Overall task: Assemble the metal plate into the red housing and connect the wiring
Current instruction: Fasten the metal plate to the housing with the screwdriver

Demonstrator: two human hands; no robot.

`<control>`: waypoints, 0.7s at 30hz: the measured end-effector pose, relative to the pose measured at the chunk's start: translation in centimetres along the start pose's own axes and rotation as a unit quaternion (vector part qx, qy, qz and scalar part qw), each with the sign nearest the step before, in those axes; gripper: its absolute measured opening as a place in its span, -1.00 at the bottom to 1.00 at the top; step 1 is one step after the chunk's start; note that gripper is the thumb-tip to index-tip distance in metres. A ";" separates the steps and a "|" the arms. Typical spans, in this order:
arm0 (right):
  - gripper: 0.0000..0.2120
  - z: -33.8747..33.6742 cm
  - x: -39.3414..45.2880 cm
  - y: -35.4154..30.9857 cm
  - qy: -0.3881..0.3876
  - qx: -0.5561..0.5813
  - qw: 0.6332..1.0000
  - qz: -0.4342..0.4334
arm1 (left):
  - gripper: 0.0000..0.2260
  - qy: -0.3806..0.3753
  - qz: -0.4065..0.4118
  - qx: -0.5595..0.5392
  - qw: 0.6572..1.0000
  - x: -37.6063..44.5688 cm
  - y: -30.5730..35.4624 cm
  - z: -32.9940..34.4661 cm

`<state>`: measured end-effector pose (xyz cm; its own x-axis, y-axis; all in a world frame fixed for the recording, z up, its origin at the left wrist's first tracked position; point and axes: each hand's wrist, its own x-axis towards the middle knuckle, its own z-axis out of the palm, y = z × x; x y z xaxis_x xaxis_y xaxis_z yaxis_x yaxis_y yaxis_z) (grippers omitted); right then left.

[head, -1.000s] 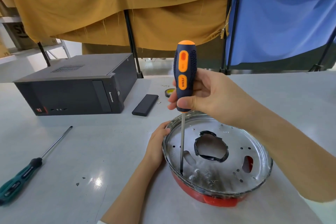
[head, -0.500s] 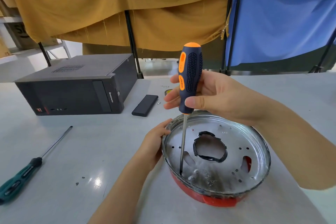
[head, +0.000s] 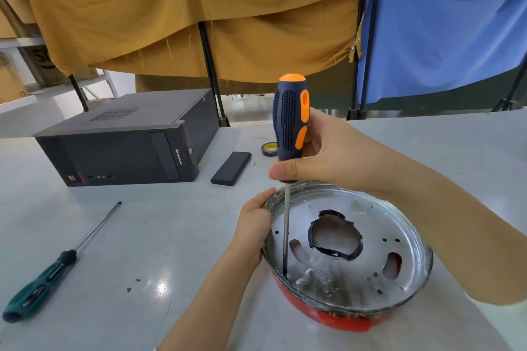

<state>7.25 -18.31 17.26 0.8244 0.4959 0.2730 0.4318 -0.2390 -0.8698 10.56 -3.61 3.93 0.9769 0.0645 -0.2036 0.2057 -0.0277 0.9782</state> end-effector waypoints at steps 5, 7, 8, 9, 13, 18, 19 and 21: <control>-0.90 0.4 0.8 -0.5 -0.181 0.153 0.970 -0.055 | -0.58 -0.014 -0.017 -0.006 1.000 -0.1 0.1 0.0; -0.82 1.3 1.1 -0.7 -0.239 0.223 0.944 -0.043 | -0.65 -0.012 -0.009 -0.015 1.000 -0.1 -0.1 0.1; -0.80 1.7 1.1 -0.7 -0.239 0.232 0.942 -0.043 | -0.67 -0.008 -0.012 -0.012 1.000 -0.2 0.0 0.2; -0.79 2.2 1.2 -0.6 -0.213 0.231 0.948 -0.049 | -0.69 -0.005 -0.016 -0.007 1.000 -0.3 -0.1 0.2; -0.75 5.0 0.9 0.0 0.101 0.238 0.965 -0.034 | -0.63 0.011 -0.020 -0.019 1.000 -0.5 0.2 0.0; -0.78 6.0 0.4 0.5 0.278 0.176 0.944 -0.014 | -0.58 0.020 -0.028 -0.009 0.999 -0.2 -0.1 0.0; -0.77 5.4 0.5 0.3 0.226 0.177 0.958 -0.021 | -0.56 0.015 -0.028 -0.008 0.999 -0.1 -0.1 -0.1; -0.76 3.6 0.9 -0.1 0.075 0.206 0.975 -0.027 | -0.53 0.007 -0.026 -0.002 1.000 -0.1 -0.2 0.0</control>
<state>6.63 -14.87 16.15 0.8623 0.3628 0.3533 0.3176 0.1559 -0.9353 10.45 -3.59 3.78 0.9639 0.0797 -0.2541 0.2564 -0.0206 0.9663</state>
